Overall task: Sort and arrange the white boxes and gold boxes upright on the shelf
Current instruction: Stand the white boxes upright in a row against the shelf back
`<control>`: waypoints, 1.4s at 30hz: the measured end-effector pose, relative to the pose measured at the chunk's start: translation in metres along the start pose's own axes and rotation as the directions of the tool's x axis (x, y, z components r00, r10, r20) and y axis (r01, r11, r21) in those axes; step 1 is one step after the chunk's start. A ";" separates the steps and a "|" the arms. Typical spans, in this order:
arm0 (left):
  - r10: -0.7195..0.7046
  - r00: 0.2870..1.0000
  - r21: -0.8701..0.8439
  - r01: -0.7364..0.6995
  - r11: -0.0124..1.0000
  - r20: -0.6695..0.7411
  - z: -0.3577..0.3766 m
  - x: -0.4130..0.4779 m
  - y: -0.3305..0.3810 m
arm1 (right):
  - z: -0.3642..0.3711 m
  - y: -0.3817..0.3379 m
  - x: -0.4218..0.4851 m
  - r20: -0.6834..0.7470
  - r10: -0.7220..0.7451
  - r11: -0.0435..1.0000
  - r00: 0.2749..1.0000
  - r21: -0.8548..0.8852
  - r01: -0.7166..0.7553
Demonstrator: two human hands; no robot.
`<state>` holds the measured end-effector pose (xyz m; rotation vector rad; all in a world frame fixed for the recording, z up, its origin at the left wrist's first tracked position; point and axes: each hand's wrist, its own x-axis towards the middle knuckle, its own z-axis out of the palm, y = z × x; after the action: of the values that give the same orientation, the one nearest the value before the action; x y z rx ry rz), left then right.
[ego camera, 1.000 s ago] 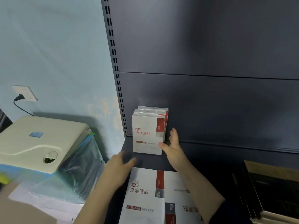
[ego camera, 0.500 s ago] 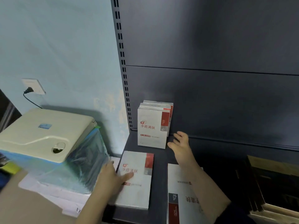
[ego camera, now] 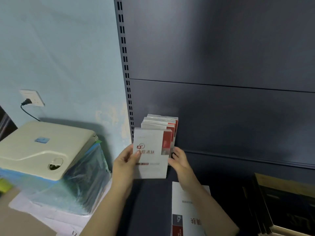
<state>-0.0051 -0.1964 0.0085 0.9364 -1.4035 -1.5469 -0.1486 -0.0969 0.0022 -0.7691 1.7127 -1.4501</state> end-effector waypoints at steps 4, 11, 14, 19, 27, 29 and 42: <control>0.064 0.997 0.171 -0.056 0.984 -0.039 0.027 0.023 -0.023 | 0.022 0.007 0.004 -0.024 -0.095 0.979 0.995 -0.185 0.089; -0.092 0.982 0.147 0.068 0.987 0.166 0.027 0.044 -0.042 | 0.016 0.015 0.033 -0.021 -0.033 0.991 0.999 -0.132 0.030; -0.136 0.970 0.055 0.128 0.990 0.203 0.029 0.047 -0.039 | 0.008 0.002 0.041 -0.006 0.011 0.991 1.000 -0.131 -0.011; -0.207 0.970 -0.050 0.215 0.975 0.131 0.038 0.062 -0.029 | 0.001 -0.012 0.051 0.019 0.061 0.992 0.998 -0.113 -0.058; -0.262 0.953 0.069 0.254 0.965 0.152 0.044 0.063 -0.034 | -0.009 -0.010 0.062 0.030 0.031 0.991 0.999 -0.128 -0.027; -0.233 0.958 0.091 0.221 0.971 0.169 0.045 0.061 -0.033 | -0.009 -0.011 0.063 -0.020 0.013 0.991 1.000 -0.136 -0.015; -0.083 0.971 0.280 0.018 0.960 0.223 0.035 0.062 -0.037 | -0.023 -0.017 0.045 -0.117 0.081 0.913 0.990 -0.391 -0.120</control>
<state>-0.0643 -0.2387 -0.0251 0.9851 -1.8110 -1.5637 -0.1930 -0.1249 0.0138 -0.8151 2.1278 -1.0957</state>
